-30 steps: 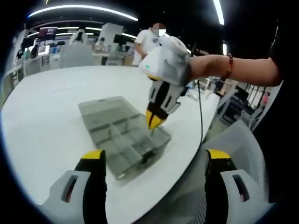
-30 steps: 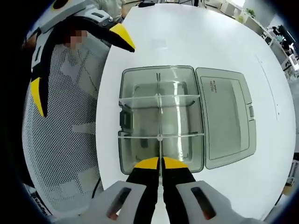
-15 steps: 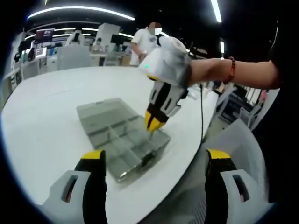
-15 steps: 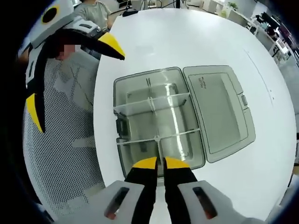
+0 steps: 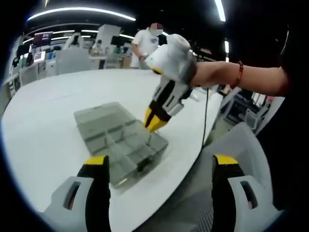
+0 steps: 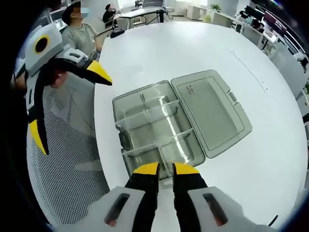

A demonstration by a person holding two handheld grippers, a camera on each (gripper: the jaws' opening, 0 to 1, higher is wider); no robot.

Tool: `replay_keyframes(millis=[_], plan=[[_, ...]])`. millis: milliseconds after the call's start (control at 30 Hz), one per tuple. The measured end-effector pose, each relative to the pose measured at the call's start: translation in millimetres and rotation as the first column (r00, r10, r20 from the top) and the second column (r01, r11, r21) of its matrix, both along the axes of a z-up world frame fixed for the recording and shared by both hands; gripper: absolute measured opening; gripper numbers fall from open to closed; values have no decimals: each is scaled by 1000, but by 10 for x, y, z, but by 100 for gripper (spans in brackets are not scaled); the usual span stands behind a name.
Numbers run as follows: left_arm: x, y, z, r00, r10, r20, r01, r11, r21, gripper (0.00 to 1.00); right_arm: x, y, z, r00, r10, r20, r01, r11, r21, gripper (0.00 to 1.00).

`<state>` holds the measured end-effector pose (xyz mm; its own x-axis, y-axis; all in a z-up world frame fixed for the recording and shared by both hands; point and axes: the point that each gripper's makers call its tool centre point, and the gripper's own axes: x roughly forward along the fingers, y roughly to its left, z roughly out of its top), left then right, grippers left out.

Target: Insert the divider into the dual guide fixture by aligning both edges with the guide slots and pushing it downward to the bottom, including one-sided entry, uneven engagement, binding, and posture correction.

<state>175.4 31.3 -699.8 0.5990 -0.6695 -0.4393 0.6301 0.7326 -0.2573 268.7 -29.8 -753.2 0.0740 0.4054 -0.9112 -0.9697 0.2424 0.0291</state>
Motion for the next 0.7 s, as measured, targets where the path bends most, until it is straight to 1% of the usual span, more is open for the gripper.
replay_keyframes(millis=[67, 167, 267, 367, 467, 533, 600, 700], plan=[[-8, -27, -9, 1000, -17, -2, 17, 1000, 3, 86, 31, 6, 55, 999, -34, 25, 33, 999, 31, 9], [1, -74, -2, 999, -42, 0, 42, 999, 3, 87, -4, -20, 98, 998, -56, 23, 55, 997, 47, 10], [26, -116, 41, 998, -59, 11, 59, 998, -1, 87, -24, -50, 112, 997, -76, 24, 75, 996, 53, 11], [37, -155, 82, 997, -78, 21, 78, 997, 7, 87, -39, -47, 154, 993, -119, 22, 117, 989, 94, 12], [23, -181, 100, 995, -97, 23, 97, 995, 13, 87, -42, -74, 172, 989, -143, 28, 139, 984, 110, 13], [0, -193, 102, 993, -114, 23, 113, 993, 22, 87, -33, -101, 193, 985, -172, 33, 167, 978, 122, 15], [-16, -200, 100, 992, -123, 21, 122, 992, 26, 87, -6, -131, 233, 975, -217, 49, 208, 967, 146, 16], [-41, -222, 118, 991, -134, 21, 133, 991, 27, 87, -3, -199, 255, 967, -251, 51, 240, 957, 163, 20]])
